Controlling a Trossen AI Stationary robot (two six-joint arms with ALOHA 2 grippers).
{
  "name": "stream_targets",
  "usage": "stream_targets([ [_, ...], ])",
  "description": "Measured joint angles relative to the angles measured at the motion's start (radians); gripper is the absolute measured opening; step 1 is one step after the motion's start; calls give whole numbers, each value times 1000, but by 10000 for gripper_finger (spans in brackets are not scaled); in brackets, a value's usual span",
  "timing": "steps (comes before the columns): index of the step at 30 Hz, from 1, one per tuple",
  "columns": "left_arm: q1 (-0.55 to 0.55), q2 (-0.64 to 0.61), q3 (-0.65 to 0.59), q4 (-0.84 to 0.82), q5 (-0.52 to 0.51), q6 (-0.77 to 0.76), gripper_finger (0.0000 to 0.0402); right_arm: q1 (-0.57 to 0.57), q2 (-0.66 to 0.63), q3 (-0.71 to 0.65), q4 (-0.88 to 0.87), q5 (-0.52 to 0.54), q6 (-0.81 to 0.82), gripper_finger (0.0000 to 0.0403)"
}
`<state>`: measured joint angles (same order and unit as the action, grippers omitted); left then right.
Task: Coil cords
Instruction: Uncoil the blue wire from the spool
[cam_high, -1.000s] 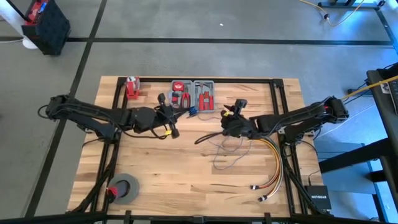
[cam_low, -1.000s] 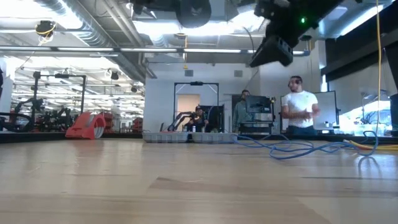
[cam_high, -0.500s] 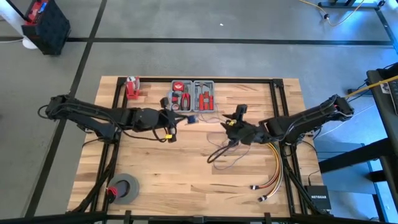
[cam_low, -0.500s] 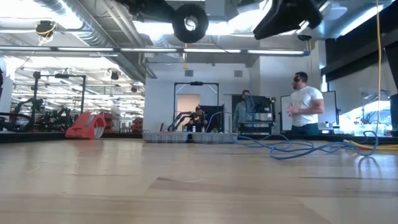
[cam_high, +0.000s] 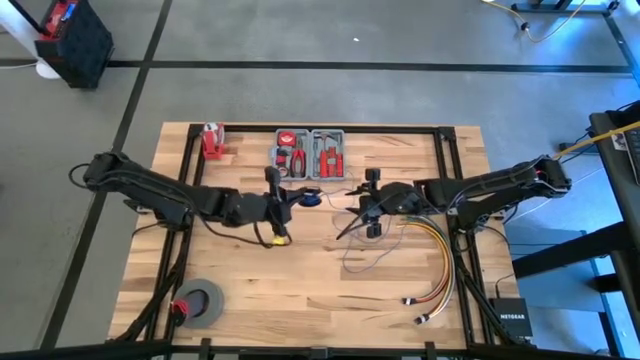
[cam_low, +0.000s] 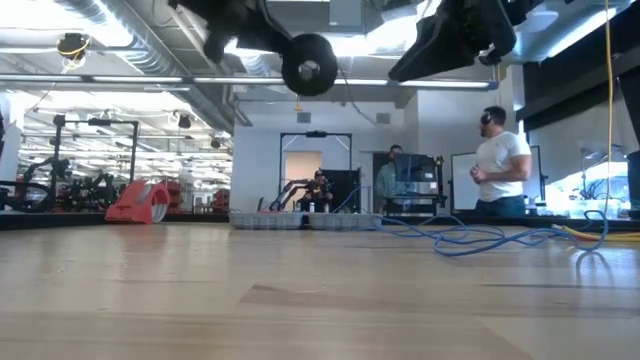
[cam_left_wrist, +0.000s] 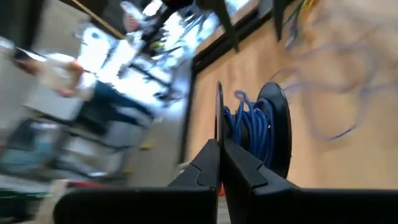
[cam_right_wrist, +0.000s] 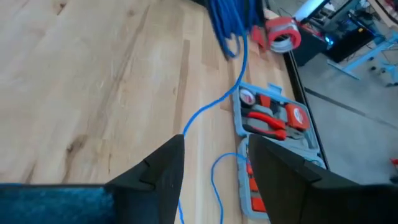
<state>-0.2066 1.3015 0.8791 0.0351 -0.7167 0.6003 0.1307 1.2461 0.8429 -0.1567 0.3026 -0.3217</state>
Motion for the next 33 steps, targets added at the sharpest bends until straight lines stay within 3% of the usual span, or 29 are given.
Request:
stream_targets([
  [3,-12,40,0,67,-78,112,0,-3,-1,0,-1,0,1,184],
  [7,-22,66,0,161,-103,192,0,-2,-1,0,24,0,3,184],
  [18,-30,66,0,187,-103,174,0,-15,138,1,275,-16,21,184],
  [20,-30,66,0,187,-103,173,0,-15,160,1,324,39,0,179],
  [24,-30,66,0,185,-103,172,0,-16,171,3,371,127,-28,136],
  [29,-30,66,0,186,-103,166,0,-15,172,3,370,138,-45,53],
  [33,-30,66,0,185,-103,162,0,-12,172,3,350,137,-1,13],
])
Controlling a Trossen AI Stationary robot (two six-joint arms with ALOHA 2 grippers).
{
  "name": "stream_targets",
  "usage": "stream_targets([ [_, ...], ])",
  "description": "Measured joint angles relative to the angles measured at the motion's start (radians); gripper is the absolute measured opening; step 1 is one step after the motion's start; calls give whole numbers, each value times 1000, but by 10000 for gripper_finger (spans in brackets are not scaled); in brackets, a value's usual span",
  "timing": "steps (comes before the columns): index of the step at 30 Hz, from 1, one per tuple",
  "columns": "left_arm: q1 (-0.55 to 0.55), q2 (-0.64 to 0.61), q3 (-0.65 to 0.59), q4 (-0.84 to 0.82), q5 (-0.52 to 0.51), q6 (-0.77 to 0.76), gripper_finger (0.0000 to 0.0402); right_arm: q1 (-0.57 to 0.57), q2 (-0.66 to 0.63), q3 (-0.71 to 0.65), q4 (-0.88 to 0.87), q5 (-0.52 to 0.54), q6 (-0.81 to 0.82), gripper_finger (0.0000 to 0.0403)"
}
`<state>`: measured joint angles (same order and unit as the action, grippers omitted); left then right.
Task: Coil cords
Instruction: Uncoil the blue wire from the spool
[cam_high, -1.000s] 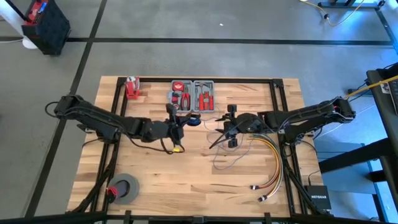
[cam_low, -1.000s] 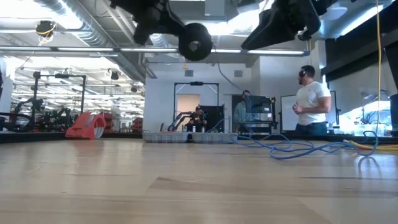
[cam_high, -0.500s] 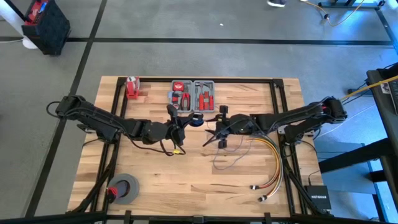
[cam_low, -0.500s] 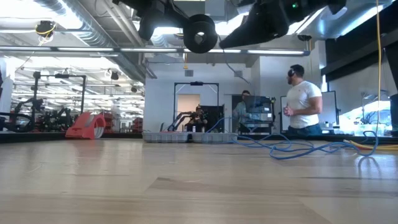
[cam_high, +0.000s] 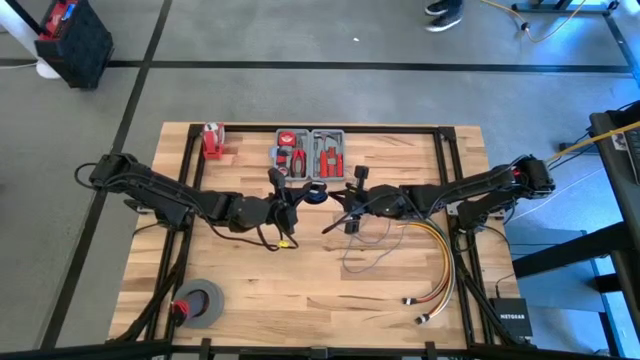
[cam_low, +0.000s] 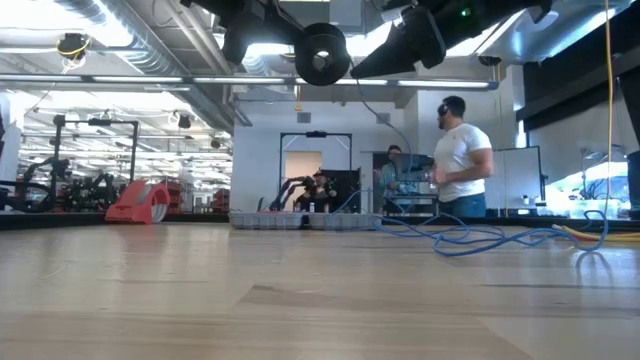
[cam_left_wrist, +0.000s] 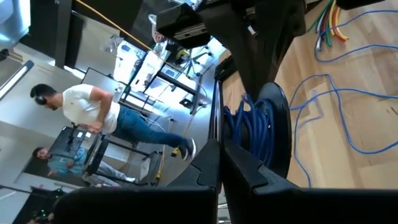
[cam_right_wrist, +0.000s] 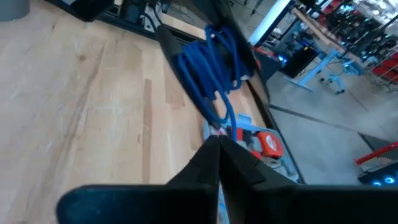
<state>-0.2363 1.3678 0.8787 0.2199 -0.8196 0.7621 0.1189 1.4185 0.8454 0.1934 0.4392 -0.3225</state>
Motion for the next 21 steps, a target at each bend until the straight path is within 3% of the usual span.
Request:
stream_targets([
  [4,0,0,0,-2,0,-13,0,12,-21,5,-79,14,58,24],
  [10,0,0,0,-3,0,-22,0,55,-97,80,-309,26,113,114],
  [15,0,0,0,-2,0,-22,0,27,-103,78,-320,39,110,167],
  [21,0,0,0,0,0,-22,0,-29,-21,76,-277,-47,108,180],
])
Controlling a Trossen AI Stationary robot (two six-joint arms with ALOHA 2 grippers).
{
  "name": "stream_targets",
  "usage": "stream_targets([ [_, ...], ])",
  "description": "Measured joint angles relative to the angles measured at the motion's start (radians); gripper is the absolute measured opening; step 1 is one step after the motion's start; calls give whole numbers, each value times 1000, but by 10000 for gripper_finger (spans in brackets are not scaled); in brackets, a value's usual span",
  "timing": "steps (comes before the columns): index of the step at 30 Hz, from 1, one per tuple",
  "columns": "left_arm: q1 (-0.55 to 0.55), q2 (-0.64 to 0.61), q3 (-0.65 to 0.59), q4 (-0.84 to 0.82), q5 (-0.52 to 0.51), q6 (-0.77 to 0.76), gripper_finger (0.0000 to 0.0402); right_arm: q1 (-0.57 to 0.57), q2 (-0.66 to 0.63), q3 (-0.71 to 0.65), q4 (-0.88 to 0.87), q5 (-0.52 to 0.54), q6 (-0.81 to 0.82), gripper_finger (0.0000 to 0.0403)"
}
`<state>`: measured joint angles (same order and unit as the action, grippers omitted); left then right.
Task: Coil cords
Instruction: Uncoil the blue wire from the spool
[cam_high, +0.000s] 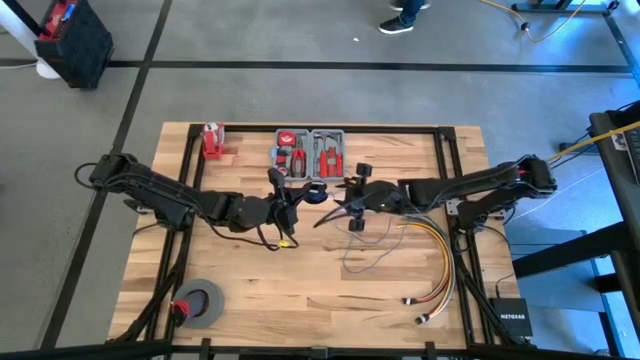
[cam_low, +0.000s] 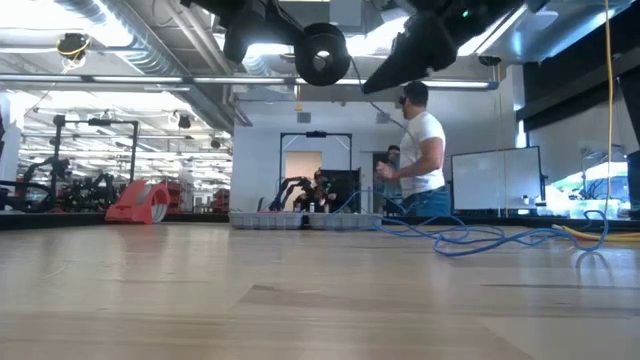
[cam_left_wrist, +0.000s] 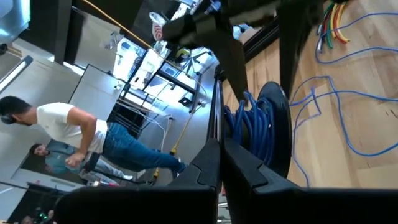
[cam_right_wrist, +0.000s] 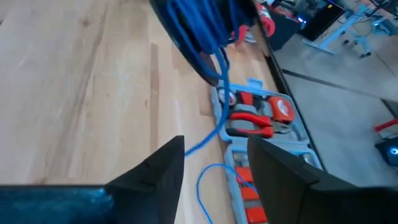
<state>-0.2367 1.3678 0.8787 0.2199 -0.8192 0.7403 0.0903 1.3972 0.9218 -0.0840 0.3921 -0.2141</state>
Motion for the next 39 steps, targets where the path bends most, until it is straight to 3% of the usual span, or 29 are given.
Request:
stream_targets([
  [4,0,0,0,0,0,1,0,-15,44,0,49,-45,-22,173],
  [9,0,0,0,-2,0,0,0,-12,45,0,109,-28,-53,148],
  [15,0,0,0,-3,0,-7,0,-8,41,0,89,-10,-109,19],
  [21,17,0,0,-3,1,-61,0,93,5,28,106,62,-162,10],
  [25,54,0,0,17,1,-151,0,148,29,34,216,2,-209,9],
  [30,65,-6,0,176,0,-255,0,126,75,31,133,-8,-233,5],
  [32,52,-24,0,200,0,-282,0,107,77,31,77,56,-235,6],
  [39,-33,-108,0,121,0,-326,0,42,45,31,-127,429,-181,4],
])
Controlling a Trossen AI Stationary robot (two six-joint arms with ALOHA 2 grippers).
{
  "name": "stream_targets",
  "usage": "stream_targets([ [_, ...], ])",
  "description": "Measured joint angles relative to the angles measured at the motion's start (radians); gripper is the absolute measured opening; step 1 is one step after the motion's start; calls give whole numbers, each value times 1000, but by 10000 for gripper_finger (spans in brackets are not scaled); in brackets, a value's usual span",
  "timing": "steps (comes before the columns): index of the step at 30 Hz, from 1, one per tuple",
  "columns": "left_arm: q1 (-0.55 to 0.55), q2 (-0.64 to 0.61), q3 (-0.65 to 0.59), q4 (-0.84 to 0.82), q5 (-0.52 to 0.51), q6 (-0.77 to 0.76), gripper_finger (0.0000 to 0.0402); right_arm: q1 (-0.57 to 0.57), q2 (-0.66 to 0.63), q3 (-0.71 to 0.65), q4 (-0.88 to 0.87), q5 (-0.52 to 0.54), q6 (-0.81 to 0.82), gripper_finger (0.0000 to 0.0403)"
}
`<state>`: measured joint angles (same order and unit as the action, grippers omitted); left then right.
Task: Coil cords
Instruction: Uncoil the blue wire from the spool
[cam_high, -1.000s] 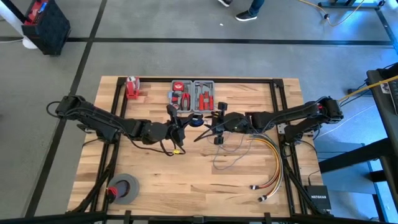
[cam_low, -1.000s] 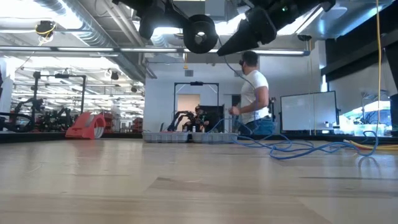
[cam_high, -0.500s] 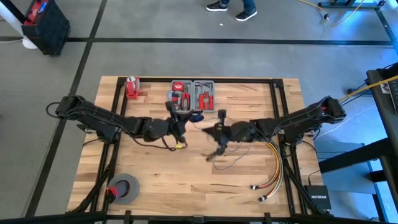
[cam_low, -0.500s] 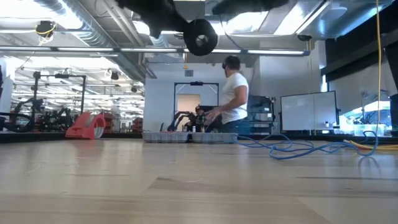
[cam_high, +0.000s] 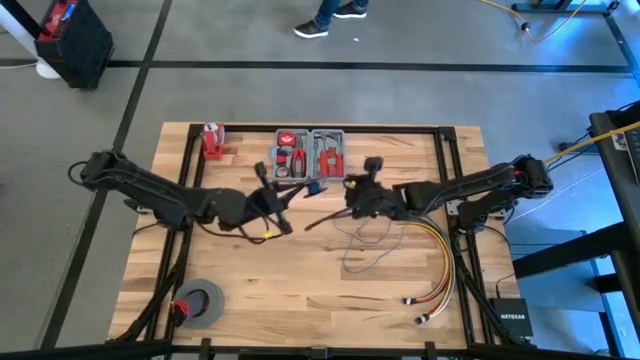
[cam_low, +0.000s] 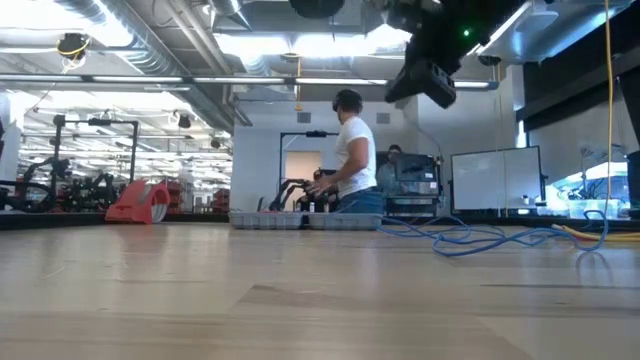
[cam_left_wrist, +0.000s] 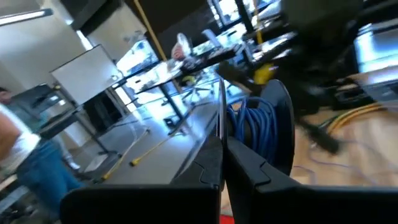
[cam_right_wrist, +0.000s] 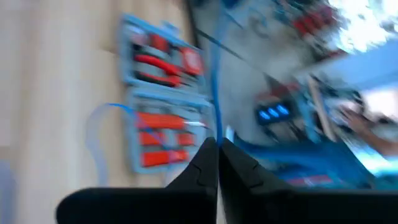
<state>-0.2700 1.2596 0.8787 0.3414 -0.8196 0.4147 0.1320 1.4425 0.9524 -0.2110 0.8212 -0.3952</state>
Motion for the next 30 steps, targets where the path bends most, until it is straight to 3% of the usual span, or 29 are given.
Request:
stream_targets([
  [4,-32,-37,1,-138,1,-38,0,-7,-56,0,-18,124,56,5],
  [8,-8,-41,0,-227,2,-34,0,39,-114,0,80,78,74,3],
  [12,49,-10,0,-228,-1,-25,0,107,-135,1,255,-122,26,5],
  [16,118,15,0,-200,0,-95,0,147,-107,2,392,-446,1,3],
  [20,162,24,0,-96,-2,-202,0,157,-47,1,389,-661,-15,3],
  [23,147,17,0,-33,-2,-238,0,152,-9,1,311,-635,-62,4],
  [30,38,-30,0,10,1,-157,0,58,9,0,51,-328,-46,4],
])
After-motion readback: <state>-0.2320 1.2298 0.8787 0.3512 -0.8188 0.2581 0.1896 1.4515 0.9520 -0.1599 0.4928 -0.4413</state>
